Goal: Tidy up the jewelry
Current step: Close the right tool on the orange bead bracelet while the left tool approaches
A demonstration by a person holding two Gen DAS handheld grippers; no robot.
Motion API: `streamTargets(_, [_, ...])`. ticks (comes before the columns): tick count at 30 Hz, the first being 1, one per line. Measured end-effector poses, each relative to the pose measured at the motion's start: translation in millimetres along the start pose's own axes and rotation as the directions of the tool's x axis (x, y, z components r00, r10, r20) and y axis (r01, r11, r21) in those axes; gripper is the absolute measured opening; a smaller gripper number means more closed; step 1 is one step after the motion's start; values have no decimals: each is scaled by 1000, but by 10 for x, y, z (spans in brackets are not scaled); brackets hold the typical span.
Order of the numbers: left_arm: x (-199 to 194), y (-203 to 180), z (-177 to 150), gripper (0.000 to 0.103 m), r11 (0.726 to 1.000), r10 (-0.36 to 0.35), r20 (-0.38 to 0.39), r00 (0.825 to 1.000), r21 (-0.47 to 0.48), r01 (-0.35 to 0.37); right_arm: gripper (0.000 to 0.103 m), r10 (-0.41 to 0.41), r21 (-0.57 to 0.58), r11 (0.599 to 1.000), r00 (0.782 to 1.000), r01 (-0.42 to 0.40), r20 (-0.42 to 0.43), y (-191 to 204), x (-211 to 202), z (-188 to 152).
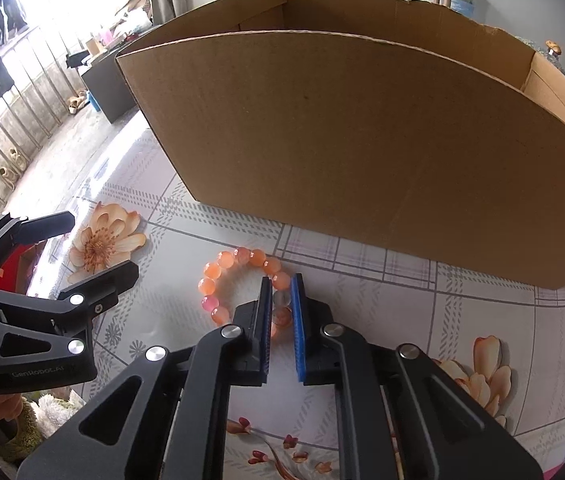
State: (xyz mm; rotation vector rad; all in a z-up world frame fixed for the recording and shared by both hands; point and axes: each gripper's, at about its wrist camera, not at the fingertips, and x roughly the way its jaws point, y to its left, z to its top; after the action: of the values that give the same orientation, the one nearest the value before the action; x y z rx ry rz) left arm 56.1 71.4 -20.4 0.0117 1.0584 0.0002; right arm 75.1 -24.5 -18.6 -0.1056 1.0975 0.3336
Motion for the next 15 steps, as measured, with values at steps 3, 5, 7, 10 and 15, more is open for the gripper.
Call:
streamTargets(3, [-3, -18, -5, 87, 1000, -6, -4, 1000, 4, 6, 10, -4, 20, 1000, 1000, 4, 1, -85, -31, -88])
streamTargets(5, [-10, -38, -1, 87, 1000, -7, -4, 1000, 9, 7, 10, -8, 36, 999, 1000, 8, 1, -126, -57, -126])
streamTargets(7, [-22, -57, 6, 87, 1000, -9, -4, 1000, 13, 9, 10, -9, 51, 999, 1000, 9, 0, -193, -73, -160])
streamTargets(10, [-28, -103, 24, 87, 1000, -13, -5, 1000, 17, 13, 10, -11, 73, 997, 1000, 11, 0, -314, -124, -219])
streamTargets(15, [-81, -203, 49, 87, 998, -53, 14, 998, 33, 53, 10, -8, 114, 993, 1000, 8, 1, -471, -184, -307])
